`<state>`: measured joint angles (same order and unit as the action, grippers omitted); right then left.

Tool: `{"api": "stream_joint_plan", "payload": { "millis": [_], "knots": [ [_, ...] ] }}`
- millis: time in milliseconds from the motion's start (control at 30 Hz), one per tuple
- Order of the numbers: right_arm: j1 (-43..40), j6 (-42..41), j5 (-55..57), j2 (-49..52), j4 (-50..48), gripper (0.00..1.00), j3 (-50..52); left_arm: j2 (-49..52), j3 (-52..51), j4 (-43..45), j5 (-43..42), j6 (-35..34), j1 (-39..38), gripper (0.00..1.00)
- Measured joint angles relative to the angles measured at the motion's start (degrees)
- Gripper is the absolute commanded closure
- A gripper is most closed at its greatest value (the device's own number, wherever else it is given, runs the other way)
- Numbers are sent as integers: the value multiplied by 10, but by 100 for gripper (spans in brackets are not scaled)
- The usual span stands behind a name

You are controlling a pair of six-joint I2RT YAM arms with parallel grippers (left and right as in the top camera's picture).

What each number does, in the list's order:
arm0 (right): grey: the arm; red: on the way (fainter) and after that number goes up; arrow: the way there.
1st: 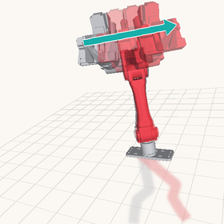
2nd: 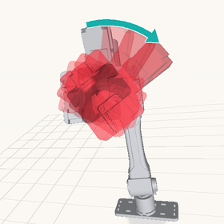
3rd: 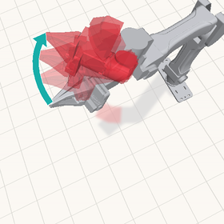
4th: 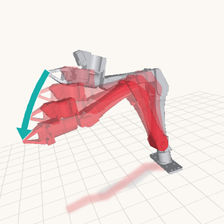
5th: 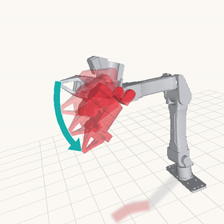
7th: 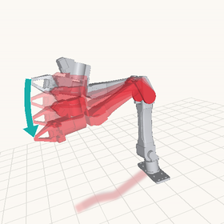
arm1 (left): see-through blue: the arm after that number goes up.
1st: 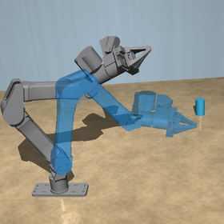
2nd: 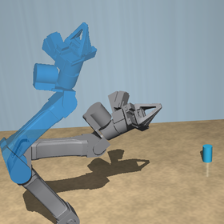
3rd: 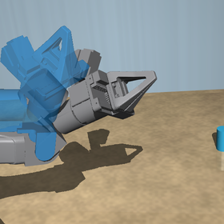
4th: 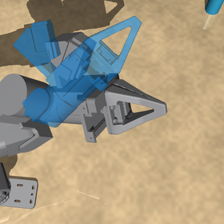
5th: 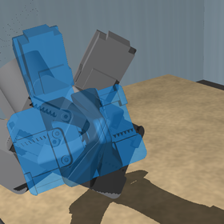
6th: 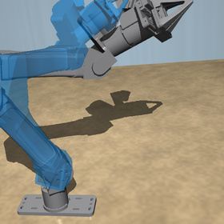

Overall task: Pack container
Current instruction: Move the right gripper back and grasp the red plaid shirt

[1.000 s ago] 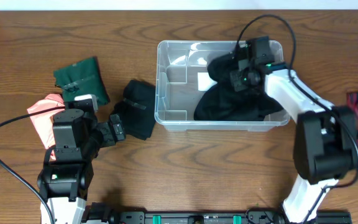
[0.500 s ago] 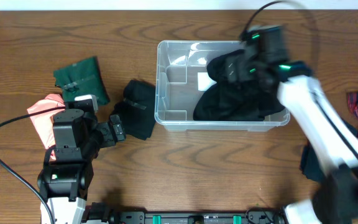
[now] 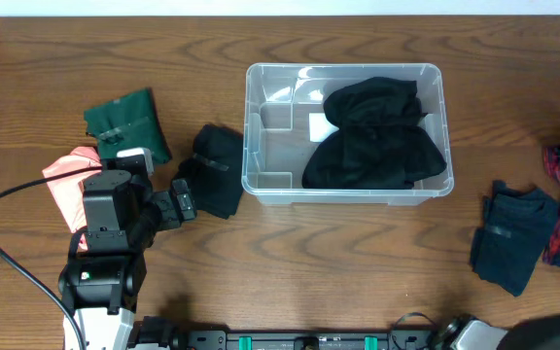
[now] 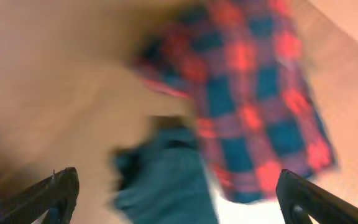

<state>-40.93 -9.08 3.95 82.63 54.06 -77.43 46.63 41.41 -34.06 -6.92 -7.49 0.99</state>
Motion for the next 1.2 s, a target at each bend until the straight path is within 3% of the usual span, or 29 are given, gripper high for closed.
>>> {"api": "stream_joint_plan", "payload": {
  "millis": [167, 933, 1000, 1033, 1100, 1200],
  "knots": [
    [-75, 7, 5, 58, -10, 1, 7, 0, 0, 0, 0, 0, 0, 2],
    [-18, 14, 119, 337, -134, 2, 1, 0, 0, 0, 0, 0, 0, 2],
    [-17, 15, 120, 342, -132, 27, -5, 0, 0, 0, 0, 0, 0, 2],
    [-17, 17, 120, 344, -134, 56, -6, 0, 0, 0, 0, 0, 0, 2],
    [-17, 22, 127, 349, -134, 99, -8, 0, 0, 0, 0, 0, 0, 2],
    [-17, 28, 149, 350, -132, 99, -7, 0, 0, 0, 0, 0, 0, 2]
  ]
}}
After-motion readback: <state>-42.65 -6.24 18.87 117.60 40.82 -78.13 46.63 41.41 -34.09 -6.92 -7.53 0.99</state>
